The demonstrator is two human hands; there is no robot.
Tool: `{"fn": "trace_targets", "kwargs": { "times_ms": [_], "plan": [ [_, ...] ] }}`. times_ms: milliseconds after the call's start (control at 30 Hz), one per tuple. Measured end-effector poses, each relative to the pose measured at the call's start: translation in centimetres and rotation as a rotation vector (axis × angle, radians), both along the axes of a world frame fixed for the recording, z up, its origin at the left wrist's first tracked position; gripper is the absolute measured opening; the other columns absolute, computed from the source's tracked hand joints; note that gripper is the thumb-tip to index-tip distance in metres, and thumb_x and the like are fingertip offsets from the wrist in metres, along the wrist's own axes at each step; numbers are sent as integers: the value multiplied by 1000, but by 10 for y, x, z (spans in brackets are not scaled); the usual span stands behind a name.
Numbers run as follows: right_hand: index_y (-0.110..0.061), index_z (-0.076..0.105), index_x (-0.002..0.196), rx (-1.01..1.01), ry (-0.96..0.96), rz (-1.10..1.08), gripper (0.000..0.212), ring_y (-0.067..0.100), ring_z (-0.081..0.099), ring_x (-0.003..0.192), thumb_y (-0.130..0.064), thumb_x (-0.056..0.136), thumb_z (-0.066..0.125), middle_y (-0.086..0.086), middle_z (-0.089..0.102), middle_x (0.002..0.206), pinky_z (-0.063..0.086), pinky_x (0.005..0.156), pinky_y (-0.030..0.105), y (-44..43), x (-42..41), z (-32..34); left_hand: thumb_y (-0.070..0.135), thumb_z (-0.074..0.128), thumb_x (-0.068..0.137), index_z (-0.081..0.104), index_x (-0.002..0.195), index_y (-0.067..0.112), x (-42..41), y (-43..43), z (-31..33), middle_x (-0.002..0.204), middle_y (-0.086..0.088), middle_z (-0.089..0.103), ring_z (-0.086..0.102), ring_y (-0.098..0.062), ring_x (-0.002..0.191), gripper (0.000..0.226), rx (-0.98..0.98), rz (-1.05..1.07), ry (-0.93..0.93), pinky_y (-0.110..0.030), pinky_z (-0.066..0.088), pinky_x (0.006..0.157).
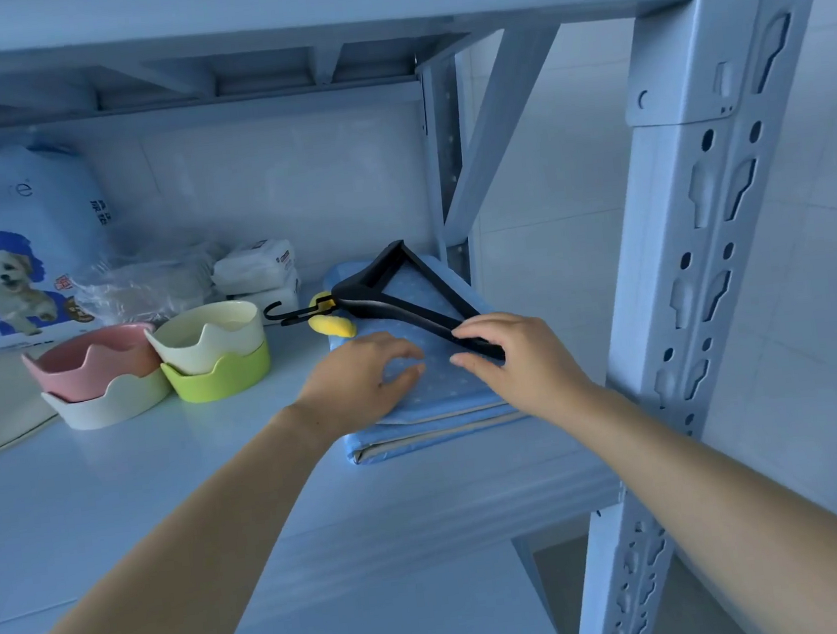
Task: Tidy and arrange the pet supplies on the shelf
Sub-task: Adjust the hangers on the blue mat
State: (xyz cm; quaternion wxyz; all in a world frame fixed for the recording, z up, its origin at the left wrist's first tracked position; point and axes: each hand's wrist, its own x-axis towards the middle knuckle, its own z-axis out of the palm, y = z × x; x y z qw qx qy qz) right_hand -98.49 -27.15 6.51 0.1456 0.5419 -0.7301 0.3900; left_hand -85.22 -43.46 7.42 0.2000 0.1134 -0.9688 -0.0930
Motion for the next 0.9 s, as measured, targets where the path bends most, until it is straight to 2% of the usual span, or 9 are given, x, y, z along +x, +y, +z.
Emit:
{"fn": "trace_targets", "kwargs": {
  "times_ms": [100,200,433,633,767,900],
  "plan": [
    [-11,62,118,51,58,-63,37,17,60,105,-29,86,65,-1,62,122,46,91,26,-15,-5,4,38,50,92,57,118,31,-8,-8,1,124,9,55,51,-12,113,28,-38,54,18,-33,46,89],
    [-10,56,126,145,84,-126,44,20,56,113,-29,88,62,2,58,128,45,94,30,-27,-12,3,37,53,90,57,118,30,-15,-16,2,124,10,54,53,-13,110,29,-61,78,33,-33,48,84],
    [-6,59,118,200,77,-178,29,26,55,106,-17,91,56,10,64,113,46,87,34,-31,-23,0,38,54,88,52,125,31,-30,-30,4,128,10,48,50,-12,113,37,-105,49,9,-28,46,81],
    [-15,53,129,209,48,-192,37,23,53,110,-19,92,54,7,60,119,43,87,31,-32,-25,-3,39,51,89,52,123,34,-29,-31,2,128,10,47,49,-12,112,34,-82,23,-57,-33,48,84],
    [-16,50,133,200,14,-193,44,21,54,108,-17,90,58,5,58,118,43,88,28,-29,-25,-7,44,47,91,56,119,33,-24,-28,-2,125,11,52,47,-12,117,32,-31,-15,-111,-37,43,95],
    [-15,50,133,196,2,-180,45,23,55,105,-12,89,58,7,59,115,43,89,27,-29,-25,-7,63,48,83,56,123,33,-18,-24,-3,133,16,49,42,-6,124,50,29,-24,-151,-28,35,103]
  ]
}}
